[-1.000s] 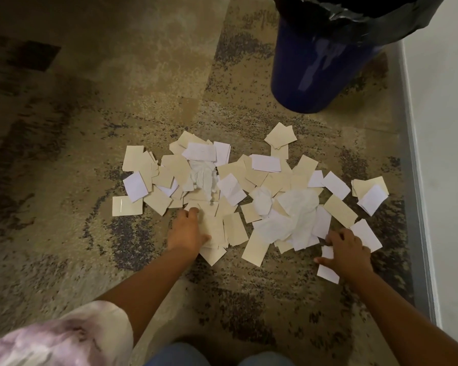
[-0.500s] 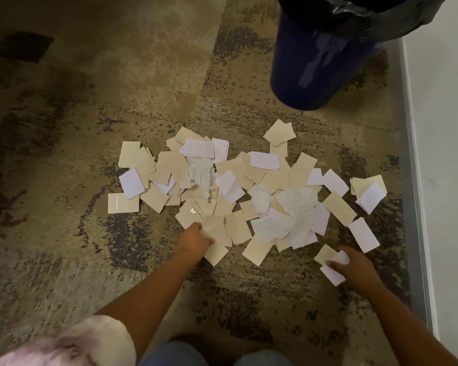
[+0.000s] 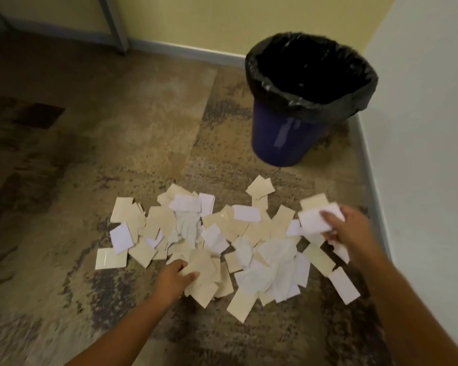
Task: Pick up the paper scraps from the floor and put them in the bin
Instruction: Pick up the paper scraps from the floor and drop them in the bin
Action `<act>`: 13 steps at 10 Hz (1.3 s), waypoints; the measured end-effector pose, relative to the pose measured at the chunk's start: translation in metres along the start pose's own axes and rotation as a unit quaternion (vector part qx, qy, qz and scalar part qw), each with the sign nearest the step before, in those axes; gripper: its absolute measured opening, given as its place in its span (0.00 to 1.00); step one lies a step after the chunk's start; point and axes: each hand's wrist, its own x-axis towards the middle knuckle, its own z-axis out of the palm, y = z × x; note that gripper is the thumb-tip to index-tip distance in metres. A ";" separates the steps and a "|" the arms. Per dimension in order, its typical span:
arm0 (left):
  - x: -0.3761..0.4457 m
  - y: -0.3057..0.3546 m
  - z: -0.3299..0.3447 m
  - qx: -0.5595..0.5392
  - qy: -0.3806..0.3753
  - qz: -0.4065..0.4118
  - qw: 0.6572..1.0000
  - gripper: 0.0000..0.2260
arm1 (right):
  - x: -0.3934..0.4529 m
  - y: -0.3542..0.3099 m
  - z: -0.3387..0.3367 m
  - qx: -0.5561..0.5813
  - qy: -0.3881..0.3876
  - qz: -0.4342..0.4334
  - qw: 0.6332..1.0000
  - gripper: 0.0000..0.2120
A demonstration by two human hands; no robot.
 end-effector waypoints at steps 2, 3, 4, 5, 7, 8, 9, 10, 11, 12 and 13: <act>-0.007 0.056 -0.033 -0.109 -0.014 0.002 0.994 0.08 | 0.067 -0.140 -0.037 0.148 0.045 -0.104 0.982 0.12; -0.007 0.092 -0.044 -0.162 -0.002 0.010 0.987 0.07 | 0.086 -0.176 -0.044 0.173 0.019 -0.111 0.978 0.16; -0.011 0.129 -0.052 -0.198 -0.013 0.010 0.980 0.05 | 0.082 -0.175 -0.042 0.144 0.004 -0.118 0.983 0.16; -0.008 0.177 -0.063 -0.266 -0.017 0.027 0.963 0.05 | 0.062 -0.136 -0.036 0.098 0.013 -0.107 0.989 0.17; 0.002 0.299 -0.082 -0.320 -0.081 0.109 0.938 0.04 | -0.021 0.010 -0.002 0.080 -0.032 0.066 0.994 0.13; 0.008 0.354 -0.079 -0.333 -0.099 0.105 0.932 0.05 | -0.060 0.073 0.020 0.079 -0.091 0.140 0.983 0.12; 0.014 0.395 -0.072 -0.388 -0.104 0.104 0.910 0.14 | -0.082 0.102 0.039 0.124 -0.050 0.144 0.981 0.12; 0.024 0.401 -0.063 -0.397 -0.151 0.122 0.897 0.20 | -0.083 0.100 0.040 0.155 -0.043 0.208 0.965 0.10; 0.047 0.371 -0.058 -0.409 -0.175 0.125 0.887 0.27 | -0.074 0.112 0.034 0.143 -0.072 0.247 0.956 0.08; 0.060 0.329 -0.058 -0.453 -0.102 0.136 0.875 0.22 | -0.071 0.127 0.039 0.125 -0.066 0.231 0.963 0.06; 0.064 0.275 -0.059 -0.415 -0.069 0.115 0.900 0.17 | -0.068 0.141 0.047 0.094 -0.073 0.209 0.971 0.07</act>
